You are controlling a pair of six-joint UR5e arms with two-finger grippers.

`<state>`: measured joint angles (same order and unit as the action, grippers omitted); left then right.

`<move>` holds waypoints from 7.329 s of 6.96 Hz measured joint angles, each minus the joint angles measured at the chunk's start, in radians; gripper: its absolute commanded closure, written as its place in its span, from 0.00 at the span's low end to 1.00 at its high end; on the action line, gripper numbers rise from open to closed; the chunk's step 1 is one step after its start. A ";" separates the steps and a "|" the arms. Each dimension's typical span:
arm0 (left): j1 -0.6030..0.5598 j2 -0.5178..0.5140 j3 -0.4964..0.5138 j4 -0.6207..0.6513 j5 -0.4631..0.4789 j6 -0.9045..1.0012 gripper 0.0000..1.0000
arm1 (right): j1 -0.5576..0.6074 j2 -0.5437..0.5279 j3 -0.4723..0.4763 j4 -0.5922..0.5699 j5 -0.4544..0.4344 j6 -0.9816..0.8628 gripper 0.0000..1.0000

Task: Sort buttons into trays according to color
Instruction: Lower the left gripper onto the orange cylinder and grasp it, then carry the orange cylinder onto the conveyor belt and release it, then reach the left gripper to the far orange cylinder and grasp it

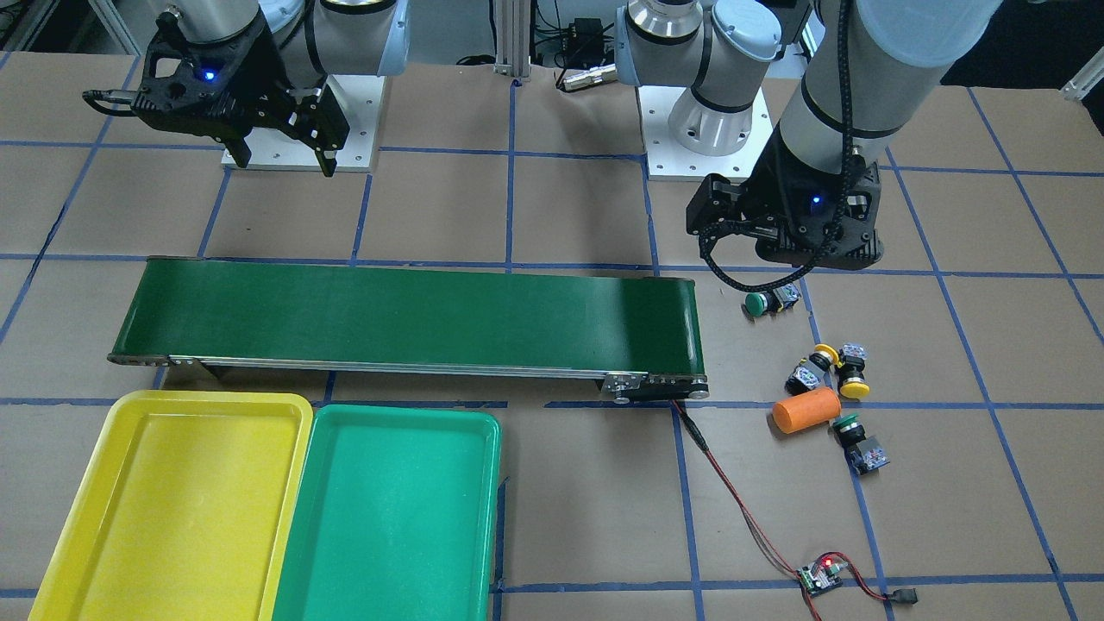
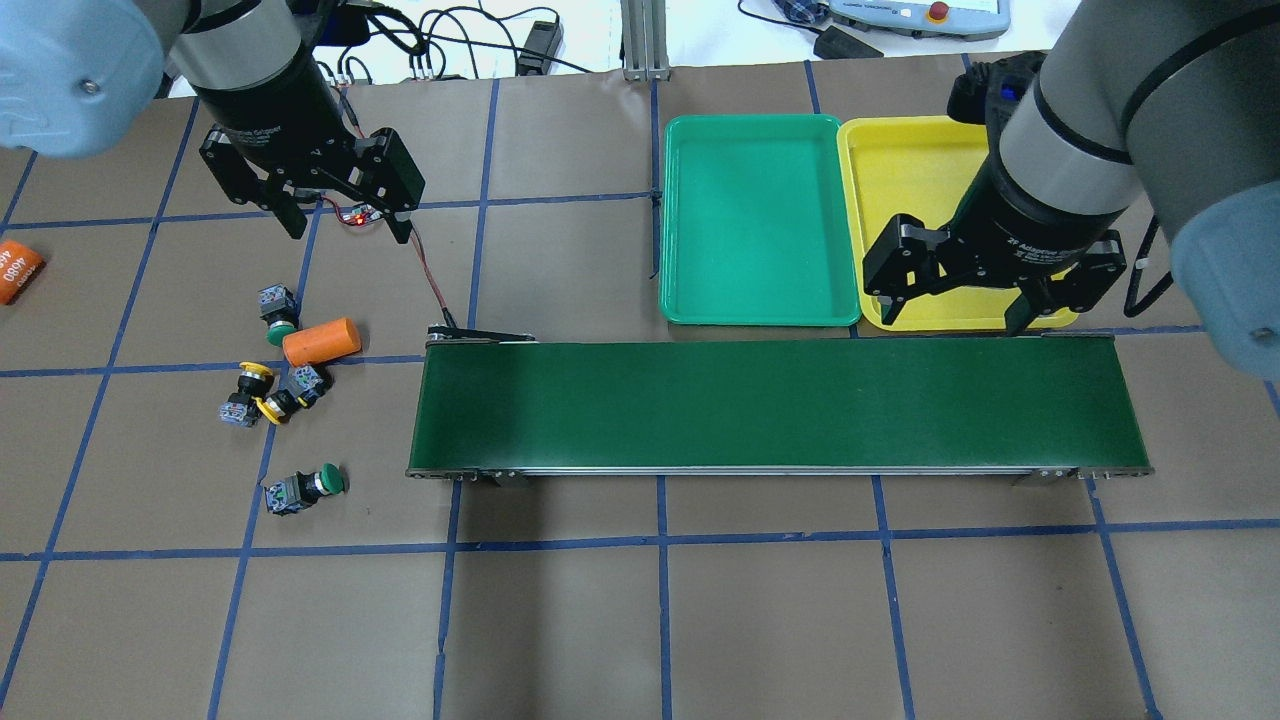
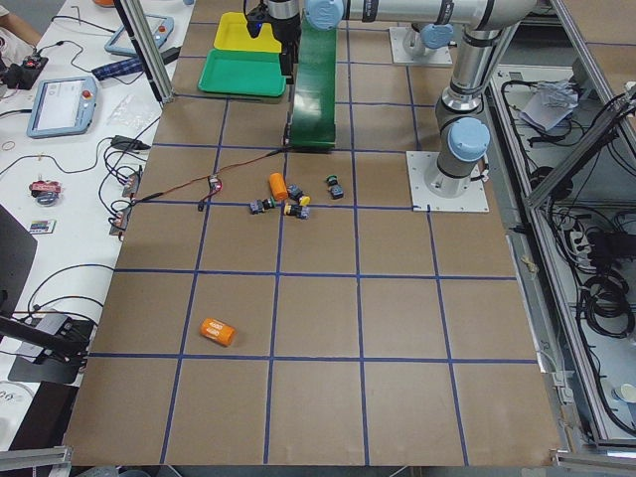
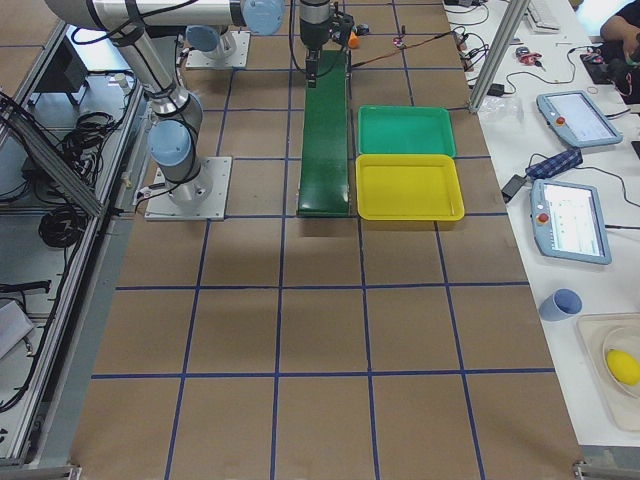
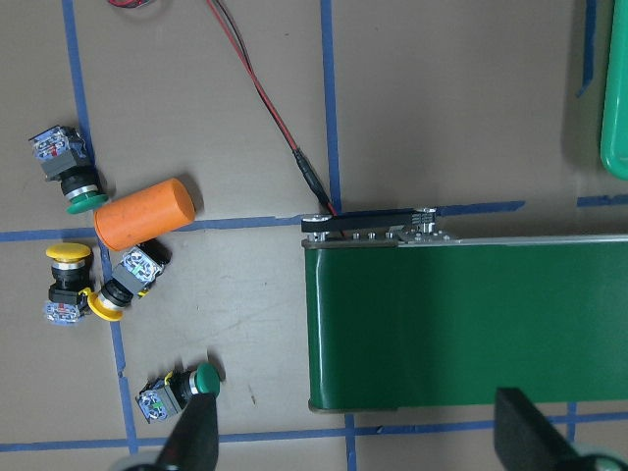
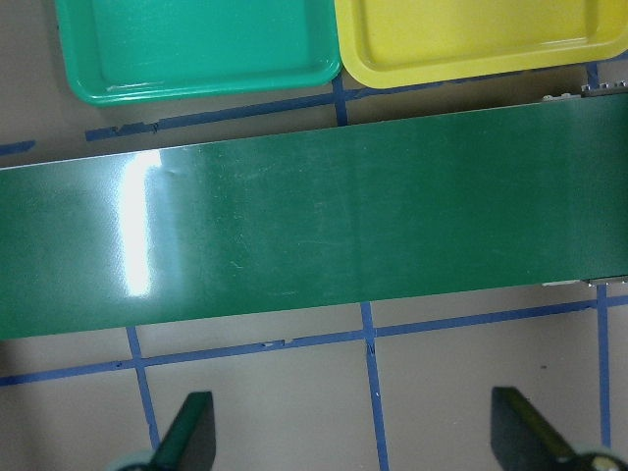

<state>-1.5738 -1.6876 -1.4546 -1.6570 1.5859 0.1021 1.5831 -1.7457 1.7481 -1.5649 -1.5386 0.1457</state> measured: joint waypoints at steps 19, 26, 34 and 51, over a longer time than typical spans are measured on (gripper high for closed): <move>0.312 -0.336 -0.351 0.625 0.006 1.041 1.00 | 0.000 -0.003 0.035 0.008 0.001 0.004 0.00; -0.054 -0.123 -0.378 0.567 0.007 1.070 1.00 | 0.000 -0.003 0.046 0.008 -0.001 0.003 0.00; -0.138 -0.043 -0.519 0.593 0.012 0.938 0.00 | 0.000 -0.005 0.052 0.008 -0.002 0.003 0.00; 0.859 -0.610 0.279 0.490 0.011 0.826 0.00 | 0.000 -0.005 0.057 0.008 -0.020 0.004 0.00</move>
<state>-0.7145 -2.2976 -1.1760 -1.1671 1.5971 0.9283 1.5831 -1.7506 1.8048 -1.5570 -1.5585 0.1497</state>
